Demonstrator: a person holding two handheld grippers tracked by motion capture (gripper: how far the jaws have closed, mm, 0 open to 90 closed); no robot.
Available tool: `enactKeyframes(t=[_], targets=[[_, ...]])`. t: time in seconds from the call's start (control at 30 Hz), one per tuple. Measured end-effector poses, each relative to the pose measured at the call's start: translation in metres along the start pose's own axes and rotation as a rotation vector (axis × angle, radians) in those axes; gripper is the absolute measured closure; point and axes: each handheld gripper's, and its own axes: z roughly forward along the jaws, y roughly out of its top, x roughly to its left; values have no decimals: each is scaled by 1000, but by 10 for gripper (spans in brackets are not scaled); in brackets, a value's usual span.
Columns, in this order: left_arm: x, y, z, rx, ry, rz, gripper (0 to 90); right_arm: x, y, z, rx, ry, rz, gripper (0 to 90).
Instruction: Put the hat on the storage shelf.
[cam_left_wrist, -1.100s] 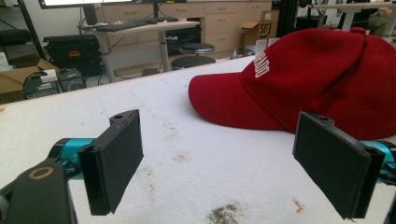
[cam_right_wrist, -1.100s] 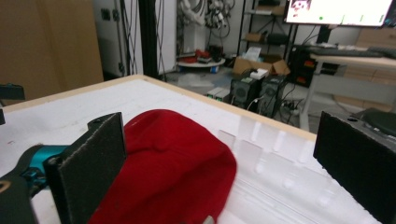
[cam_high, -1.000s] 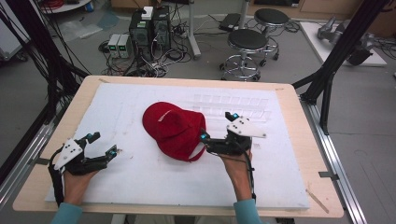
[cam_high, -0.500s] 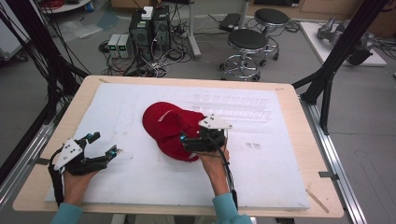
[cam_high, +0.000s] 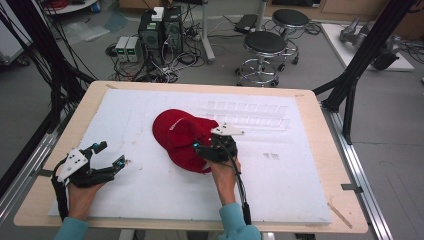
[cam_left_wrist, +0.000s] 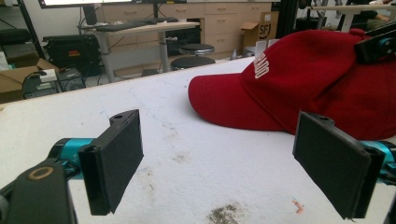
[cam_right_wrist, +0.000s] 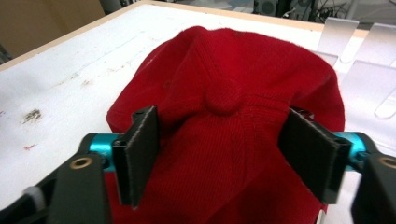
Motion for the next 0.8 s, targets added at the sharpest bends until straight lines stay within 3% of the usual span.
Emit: enactKeyframes(t=[0.03,0.33,0.47,0.8], targets=[[0,0,0,0,0,1,162,0,0,0,0,0,0,358],[0,0,0,-2,1,-3,162,2,0,1,35,4,-1,671],[0,0,0,-1,0,-5,162,6,1,0,42,1,-40,792],[0,0,0,0,-1,0,163,15,12,-10,24,18,-170,836]])
